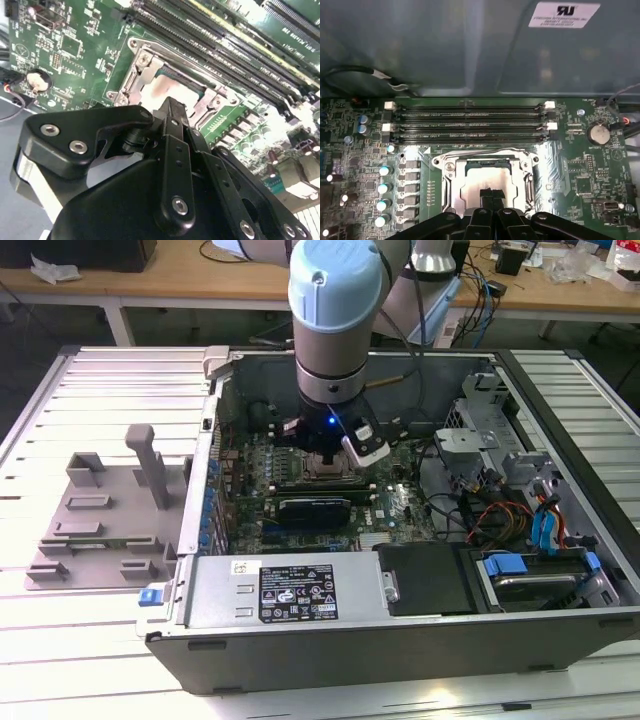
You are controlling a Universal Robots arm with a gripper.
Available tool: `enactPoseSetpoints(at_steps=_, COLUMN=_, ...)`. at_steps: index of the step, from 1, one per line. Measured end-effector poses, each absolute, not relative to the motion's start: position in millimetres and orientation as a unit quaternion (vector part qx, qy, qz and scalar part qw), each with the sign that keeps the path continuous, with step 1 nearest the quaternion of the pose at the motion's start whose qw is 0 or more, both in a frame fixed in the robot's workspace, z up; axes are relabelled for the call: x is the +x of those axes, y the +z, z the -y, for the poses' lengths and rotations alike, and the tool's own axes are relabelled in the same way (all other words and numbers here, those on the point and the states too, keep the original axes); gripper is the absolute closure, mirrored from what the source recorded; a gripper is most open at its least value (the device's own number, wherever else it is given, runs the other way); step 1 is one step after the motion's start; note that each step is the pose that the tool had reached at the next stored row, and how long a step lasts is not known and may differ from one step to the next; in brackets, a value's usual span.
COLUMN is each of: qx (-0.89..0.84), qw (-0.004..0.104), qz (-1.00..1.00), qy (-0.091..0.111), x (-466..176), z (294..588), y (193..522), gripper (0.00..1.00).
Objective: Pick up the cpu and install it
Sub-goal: 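Install the second cpu locking lever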
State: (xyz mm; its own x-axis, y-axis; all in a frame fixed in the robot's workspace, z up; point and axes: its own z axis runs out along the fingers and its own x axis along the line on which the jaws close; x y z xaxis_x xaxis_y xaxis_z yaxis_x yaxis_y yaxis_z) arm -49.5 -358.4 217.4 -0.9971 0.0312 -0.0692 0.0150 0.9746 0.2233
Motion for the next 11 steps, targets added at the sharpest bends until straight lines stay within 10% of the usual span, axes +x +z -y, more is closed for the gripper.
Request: enactPoseSetpoints(at_steps=11, qx=0.011, qw=0.037, qz=-0.996, qy=0.084, x=-48, z=354, y=234, gripper=0.89)
